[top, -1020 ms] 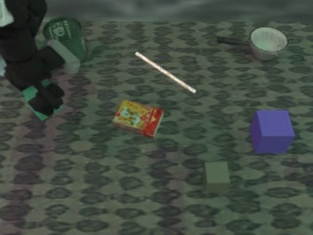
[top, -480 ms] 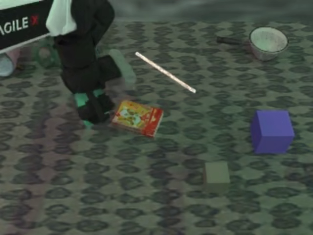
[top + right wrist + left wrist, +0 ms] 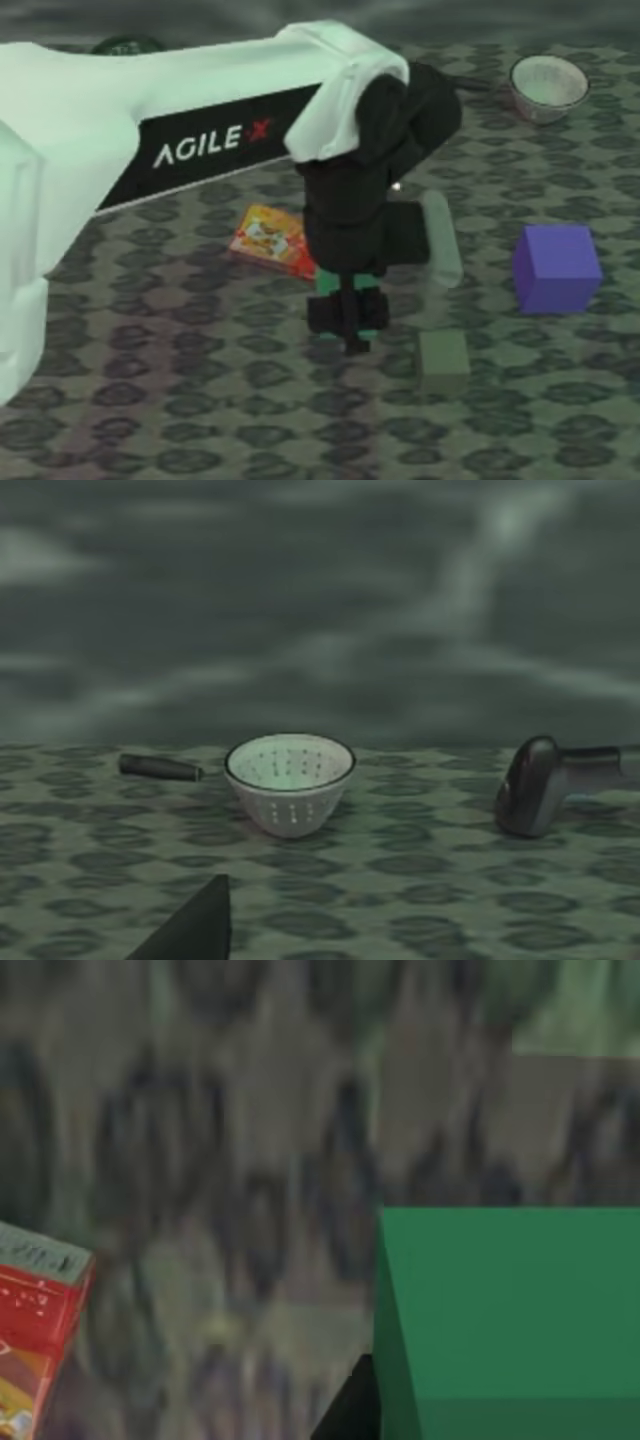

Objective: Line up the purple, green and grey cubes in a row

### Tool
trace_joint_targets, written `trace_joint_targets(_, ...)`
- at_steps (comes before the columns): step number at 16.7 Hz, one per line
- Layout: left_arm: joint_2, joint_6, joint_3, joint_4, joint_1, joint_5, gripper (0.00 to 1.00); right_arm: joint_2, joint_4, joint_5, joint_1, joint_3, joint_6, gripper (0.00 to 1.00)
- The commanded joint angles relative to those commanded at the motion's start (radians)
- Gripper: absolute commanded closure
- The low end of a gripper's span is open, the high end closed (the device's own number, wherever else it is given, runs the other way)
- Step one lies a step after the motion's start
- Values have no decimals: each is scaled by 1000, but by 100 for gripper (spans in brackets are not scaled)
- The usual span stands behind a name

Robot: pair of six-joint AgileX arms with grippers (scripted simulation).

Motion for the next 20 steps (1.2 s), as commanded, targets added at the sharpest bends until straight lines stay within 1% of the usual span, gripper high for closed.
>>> trace_joint_targets(2,-5,-1,2,-2,-31,-1,100,0,0,0,0,0,0,0)
trace_joint_targets(7,0,0,-3,3,-30,0,100,0,0,0,0,0,0,0)
trace_joint_targets(9,11,-2,-28,40,-29,-1,100,0,0,0,0,0,0,0)
trace_joint_targets(14,67,-4,-133,208,-35,1,100,0,0,0,0,0,0,0)
trace_joint_targets(16,78,-4,-152,237,-37,0,100,0,0,0,0,0,0,0)
trace_joint_targets(19,79,-4,-153,237,-37,0,100,0,0,0,0,0,0,0)
trace_joint_targets(20,79,-4,-153,237,-37,0,92,0,0,0,0,0,0,0)
